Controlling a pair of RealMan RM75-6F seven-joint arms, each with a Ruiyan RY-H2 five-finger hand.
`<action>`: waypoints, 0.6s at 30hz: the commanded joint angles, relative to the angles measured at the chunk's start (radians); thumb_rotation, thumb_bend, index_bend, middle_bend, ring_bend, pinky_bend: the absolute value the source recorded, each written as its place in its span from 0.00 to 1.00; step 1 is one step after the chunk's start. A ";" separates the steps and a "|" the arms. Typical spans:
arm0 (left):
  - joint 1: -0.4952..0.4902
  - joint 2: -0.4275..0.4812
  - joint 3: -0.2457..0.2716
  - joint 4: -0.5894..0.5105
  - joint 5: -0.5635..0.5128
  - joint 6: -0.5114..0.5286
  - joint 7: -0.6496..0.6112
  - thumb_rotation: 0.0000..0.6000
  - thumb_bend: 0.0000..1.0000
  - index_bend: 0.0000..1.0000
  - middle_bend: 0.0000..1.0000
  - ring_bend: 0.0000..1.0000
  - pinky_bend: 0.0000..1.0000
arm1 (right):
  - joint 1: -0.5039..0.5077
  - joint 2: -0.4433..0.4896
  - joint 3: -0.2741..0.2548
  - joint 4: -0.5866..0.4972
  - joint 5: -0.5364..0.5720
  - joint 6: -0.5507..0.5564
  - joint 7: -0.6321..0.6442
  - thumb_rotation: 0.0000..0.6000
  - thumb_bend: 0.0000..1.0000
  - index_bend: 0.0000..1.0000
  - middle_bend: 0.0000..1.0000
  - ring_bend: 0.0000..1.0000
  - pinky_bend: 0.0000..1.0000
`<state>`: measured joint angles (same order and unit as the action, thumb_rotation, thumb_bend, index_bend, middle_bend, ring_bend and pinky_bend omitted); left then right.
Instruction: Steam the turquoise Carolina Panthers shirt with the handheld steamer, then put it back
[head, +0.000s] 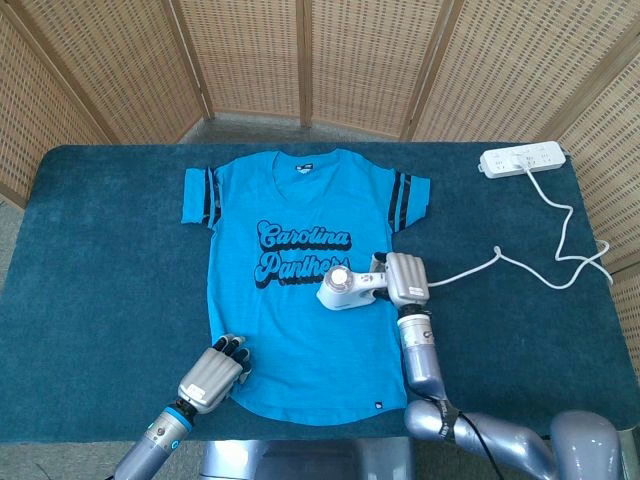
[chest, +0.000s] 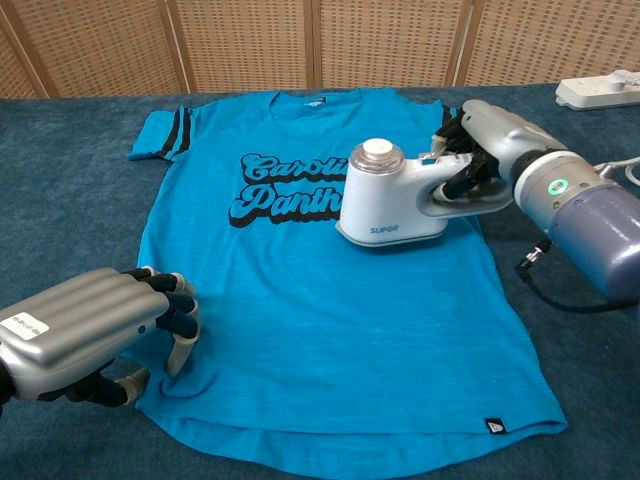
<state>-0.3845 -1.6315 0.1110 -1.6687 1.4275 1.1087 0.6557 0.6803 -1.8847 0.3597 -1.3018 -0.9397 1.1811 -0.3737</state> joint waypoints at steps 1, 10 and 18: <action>0.000 -0.001 0.000 0.002 0.000 -0.001 -0.002 0.92 0.47 0.66 0.36 0.17 0.17 | 0.013 -0.030 -0.007 0.026 -0.008 0.002 -0.009 1.00 0.37 0.67 0.67 0.67 0.61; -0.002 -0.004 0.001 0.007 0.002 -0.007 -0.011 0.92 0.47 0.66 0.36 0.17 0.17 | 0.040 -0.104 -0.011 0.073 -0.024 0.005 -0.028 1.00 0.37 0.67 0.67 0.67 0.60; -0.002 -0.004 0.002 0.012 0.003 -0.009 -0.017 0.92 0.47 0.66 0.36 0.17 0.17 | 0.055 -0.151 -0.014 0.108 -0.034 -0.001 -0.047 1.00 0.37 0.67 0.67 0.67 0.60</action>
<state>-0.3863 -1.6351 0.1134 -1.6563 1.4305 1.1000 0.6389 0.7339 -2.0319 0.3463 -1.1976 -0.9729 1.1827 -0.4190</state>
